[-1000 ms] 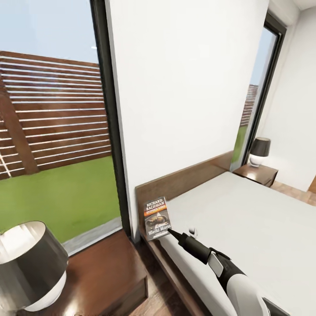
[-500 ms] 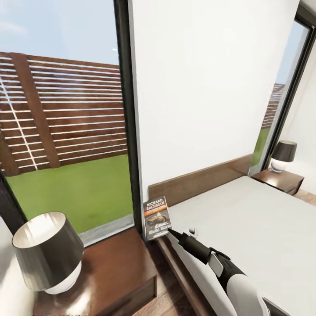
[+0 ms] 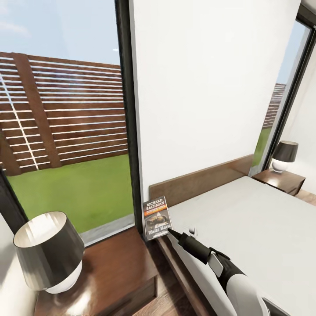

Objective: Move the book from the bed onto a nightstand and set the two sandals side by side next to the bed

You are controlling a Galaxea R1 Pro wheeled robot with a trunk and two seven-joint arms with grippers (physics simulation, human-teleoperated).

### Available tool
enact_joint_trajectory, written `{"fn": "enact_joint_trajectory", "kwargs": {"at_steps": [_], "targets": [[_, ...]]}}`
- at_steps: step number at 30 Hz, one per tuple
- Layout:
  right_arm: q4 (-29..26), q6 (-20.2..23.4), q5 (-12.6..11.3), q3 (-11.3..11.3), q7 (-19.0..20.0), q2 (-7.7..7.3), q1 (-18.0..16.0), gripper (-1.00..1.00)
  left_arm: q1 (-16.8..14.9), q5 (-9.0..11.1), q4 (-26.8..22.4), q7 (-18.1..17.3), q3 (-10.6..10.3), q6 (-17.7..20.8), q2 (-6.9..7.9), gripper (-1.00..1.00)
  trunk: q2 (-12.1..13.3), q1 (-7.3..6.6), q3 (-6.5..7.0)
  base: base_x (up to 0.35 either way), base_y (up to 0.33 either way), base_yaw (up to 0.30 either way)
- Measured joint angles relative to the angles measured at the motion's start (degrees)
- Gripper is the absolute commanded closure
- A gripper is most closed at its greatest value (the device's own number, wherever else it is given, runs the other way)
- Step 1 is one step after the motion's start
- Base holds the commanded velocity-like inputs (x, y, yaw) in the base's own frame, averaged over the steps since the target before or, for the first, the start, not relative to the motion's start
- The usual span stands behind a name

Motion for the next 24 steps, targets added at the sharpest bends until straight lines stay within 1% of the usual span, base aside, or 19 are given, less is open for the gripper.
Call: {"fn": "enact_joint_trajectory", "kwargs": {"at_steps": [5, 9, 14, 24], "targets": [[0.0, 0.0, 0.01, 0.0, 0.0, 0.01, 0.0, 1.0, 0.0, 0.0, 0.0, 0.0, 0.0, 0.01, -0.03, -1.0, 0.0, 0.0, 0.0, 0.0, 0.0, 0.008], [0.0, -0.15, 0.01, -0.02, 0.0, -0.02, -0.01, 1.0, 0.0, 0.0, 0.0, 0.01, 0.0, 0.04, -0.1, -1.0, -0.01, 0.0, 0.08, 0.0, -0.013, 0.093], [-0.01, -1.32, 0.0, 0.04, -0.01, 0.0, -0.01, 1.0, -0.01, 0.0, -0.01, -0.01, 0.0, 0.08, -0.15, -1.0, -0.03, 0.0, 0.3, 0.0, -0.076, 0.169], [-0.01, -1.77, 0.01, 0.08, 0.0, 0.02, -0.02, 1.0, -0.01, 0.0, -0.01, -0.01, -0.01, 0.08, -0.17, -1.0, -0.05, 0.01, 0.9, 0.0, -0.11, 0.199]]}}
